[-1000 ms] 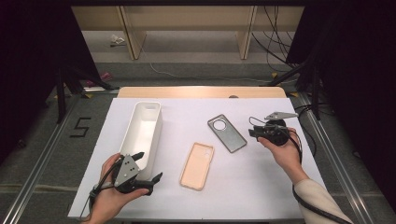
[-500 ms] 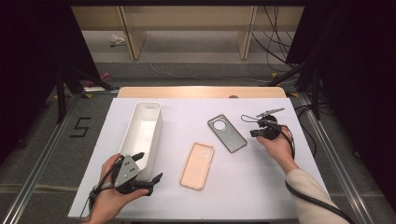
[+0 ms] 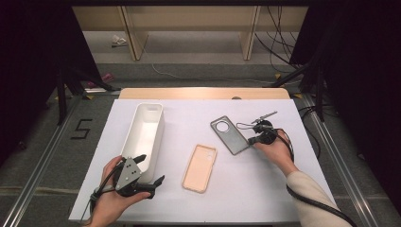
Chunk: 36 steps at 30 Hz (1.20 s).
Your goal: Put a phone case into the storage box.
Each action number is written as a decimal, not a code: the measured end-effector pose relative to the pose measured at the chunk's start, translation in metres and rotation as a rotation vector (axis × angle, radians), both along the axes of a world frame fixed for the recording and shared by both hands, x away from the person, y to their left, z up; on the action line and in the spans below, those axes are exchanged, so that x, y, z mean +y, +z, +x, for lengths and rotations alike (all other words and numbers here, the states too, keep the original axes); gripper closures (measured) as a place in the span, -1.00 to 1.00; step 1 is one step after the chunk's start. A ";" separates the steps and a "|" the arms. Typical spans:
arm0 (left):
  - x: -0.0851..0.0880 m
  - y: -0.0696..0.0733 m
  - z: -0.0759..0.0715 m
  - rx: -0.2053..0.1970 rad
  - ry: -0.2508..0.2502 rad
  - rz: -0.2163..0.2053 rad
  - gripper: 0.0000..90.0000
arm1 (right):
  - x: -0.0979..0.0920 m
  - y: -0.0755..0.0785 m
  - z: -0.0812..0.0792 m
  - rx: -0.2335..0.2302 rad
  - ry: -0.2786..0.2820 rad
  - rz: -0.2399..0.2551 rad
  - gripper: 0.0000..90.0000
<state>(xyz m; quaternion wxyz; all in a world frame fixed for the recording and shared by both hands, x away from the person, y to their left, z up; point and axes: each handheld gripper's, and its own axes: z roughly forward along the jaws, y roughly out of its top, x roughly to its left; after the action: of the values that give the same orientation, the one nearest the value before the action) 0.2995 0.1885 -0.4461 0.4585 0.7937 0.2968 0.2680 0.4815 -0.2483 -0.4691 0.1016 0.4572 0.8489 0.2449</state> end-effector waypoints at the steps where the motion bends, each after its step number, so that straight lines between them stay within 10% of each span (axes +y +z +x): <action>1: 0.000 0.000 0.000 0.002 -0.001 -0.002 -0.78 | 0.001 0.000 -0.001 0.010 0.004 0.004 1.00; 36: 0.000 0.000 -0.001 0.000 -0.003 -0.006 -0.78 | 0.038 0.006 -0.030 0.081 0.150 -0.084 1.00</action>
<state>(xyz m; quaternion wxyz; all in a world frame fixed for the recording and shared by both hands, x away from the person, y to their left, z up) 0.2988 0.1886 -0.4458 0.4612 0.7928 0.2962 0.2665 0.4516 -0.2108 -0.4631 0.0675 0.3972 0.8938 0.1972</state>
